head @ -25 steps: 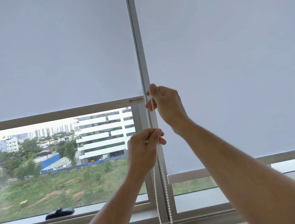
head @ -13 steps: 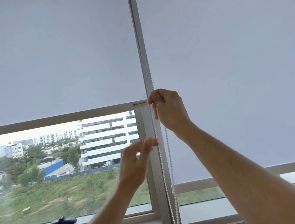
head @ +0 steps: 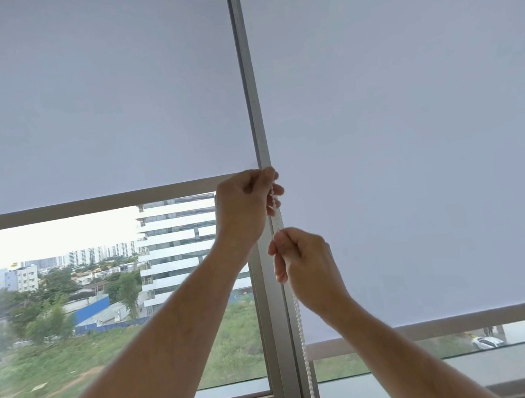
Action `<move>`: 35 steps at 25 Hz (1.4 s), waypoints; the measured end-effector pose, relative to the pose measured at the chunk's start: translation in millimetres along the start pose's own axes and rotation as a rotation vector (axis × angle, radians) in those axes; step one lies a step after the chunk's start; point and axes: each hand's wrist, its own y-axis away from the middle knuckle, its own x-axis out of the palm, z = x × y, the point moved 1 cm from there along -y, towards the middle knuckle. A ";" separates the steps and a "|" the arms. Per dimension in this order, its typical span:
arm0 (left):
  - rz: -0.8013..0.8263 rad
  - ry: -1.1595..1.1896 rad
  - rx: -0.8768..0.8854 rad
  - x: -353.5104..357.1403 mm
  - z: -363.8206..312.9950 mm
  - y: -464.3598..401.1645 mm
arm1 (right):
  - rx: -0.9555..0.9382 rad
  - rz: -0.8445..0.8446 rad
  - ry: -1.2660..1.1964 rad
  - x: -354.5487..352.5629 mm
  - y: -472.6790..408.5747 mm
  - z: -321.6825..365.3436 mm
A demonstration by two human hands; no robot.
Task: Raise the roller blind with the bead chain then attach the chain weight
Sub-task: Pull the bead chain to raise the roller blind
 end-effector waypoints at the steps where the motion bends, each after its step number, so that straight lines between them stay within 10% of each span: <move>1: -0.008 0.009 -0.009 1.0 1.7 2.2 | 0.010 0.015 -0.017 -0.1 3.3 -3.3; 6: 0.003 -0.026 0.008 -3.3 12.2 12.1 | 0.047 0.136 -0.211 -15.0 7.3 -15.0; 10: 0.012 -0.106 0.074 -5.8 13.9 18.4 | 0.098 -0.127 -0.375 -20.6 -11.4 -15.0; 26: 0.150 -0.178 0.079 -16.7 57.7 70.7 | 0.002 -0.112 -0.109 -11.3 -90.9 45.7; 35: -0.056 -0.175 0.071 -18.0 16.0 5.6 | -0.030 -0.046 -0.052 -3.1 -50.4 28.0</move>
